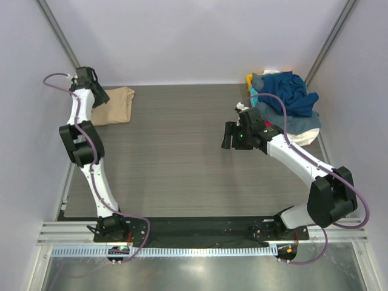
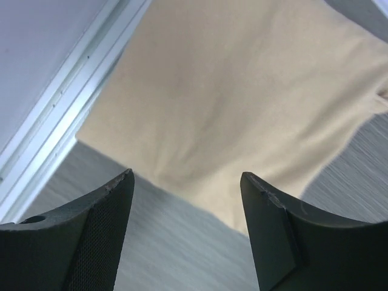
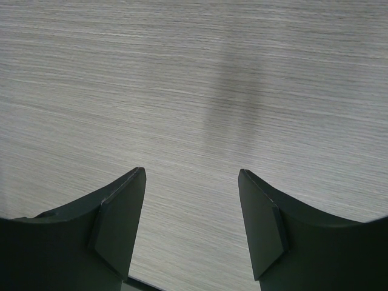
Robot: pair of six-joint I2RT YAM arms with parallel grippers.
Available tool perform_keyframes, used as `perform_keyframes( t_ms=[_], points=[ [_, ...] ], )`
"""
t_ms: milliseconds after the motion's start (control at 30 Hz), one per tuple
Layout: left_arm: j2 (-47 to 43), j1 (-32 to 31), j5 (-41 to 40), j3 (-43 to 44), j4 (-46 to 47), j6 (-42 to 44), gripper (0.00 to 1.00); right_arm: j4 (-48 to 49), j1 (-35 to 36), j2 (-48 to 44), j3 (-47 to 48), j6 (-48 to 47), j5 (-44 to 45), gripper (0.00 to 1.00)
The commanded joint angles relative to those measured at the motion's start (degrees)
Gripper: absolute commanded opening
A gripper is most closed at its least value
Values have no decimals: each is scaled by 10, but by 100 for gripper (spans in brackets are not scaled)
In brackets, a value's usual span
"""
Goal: Fold and stack the t-shirts
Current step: Neatly place the folded tshirt to the corner, then reset both grippers
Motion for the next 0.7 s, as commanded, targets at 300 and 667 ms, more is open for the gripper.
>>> perform_keyframes(
  t_ms=[300,667],
  points=[
    [-332,-39,107,-293,22,-68,75,40,2,-1,46,12,3,68],
    [-610,-110,179,-513,33,-20,86,88,21,-60,3,42,17,70]
  ],
)
